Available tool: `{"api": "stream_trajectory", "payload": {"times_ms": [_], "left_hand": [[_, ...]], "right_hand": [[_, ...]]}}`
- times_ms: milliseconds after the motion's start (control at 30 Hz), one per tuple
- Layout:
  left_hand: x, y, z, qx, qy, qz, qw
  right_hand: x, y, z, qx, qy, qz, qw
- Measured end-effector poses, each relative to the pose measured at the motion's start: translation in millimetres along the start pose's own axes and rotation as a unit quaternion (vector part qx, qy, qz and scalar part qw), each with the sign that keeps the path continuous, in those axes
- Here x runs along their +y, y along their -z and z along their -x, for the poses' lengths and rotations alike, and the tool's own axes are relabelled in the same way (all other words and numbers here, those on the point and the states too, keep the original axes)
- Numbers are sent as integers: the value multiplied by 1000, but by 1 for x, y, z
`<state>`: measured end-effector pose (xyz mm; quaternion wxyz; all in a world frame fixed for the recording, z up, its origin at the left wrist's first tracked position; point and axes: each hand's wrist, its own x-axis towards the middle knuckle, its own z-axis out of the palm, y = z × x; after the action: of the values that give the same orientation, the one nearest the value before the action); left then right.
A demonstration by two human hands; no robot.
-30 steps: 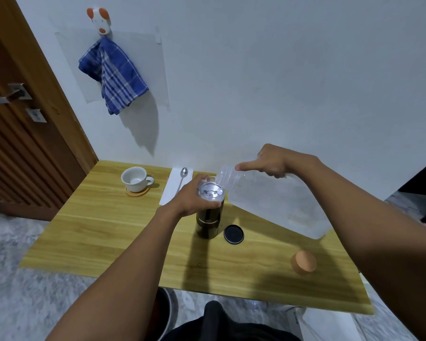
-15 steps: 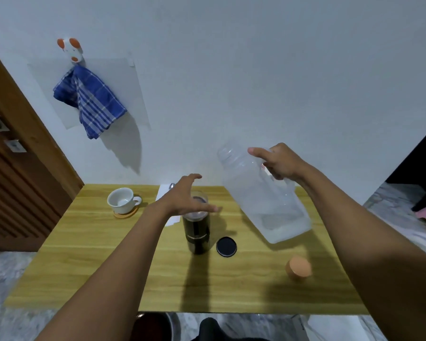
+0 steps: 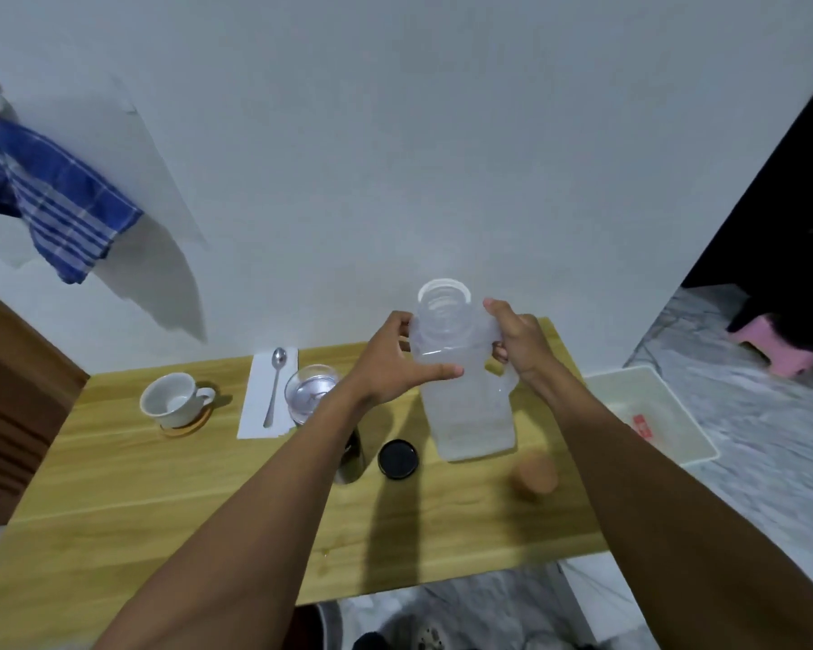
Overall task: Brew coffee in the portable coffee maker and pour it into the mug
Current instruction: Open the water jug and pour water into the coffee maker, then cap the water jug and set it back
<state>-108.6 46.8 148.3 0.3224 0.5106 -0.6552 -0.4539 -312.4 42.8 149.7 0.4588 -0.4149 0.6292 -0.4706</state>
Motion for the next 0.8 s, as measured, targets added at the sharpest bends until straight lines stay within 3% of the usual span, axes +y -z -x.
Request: {"api": "stream_trajectory", "payload": {"times_ms": [600, 800], "left_hand": [[-14, -42, -3, -62, 3, -64, 996], [-1, -37, -10, -95, -34, -82, 991]], "right_hand": [[57, 26, 9, 56, -32, -5, 998], [95, 39, 28, 164, -31, 126, 978]]}}
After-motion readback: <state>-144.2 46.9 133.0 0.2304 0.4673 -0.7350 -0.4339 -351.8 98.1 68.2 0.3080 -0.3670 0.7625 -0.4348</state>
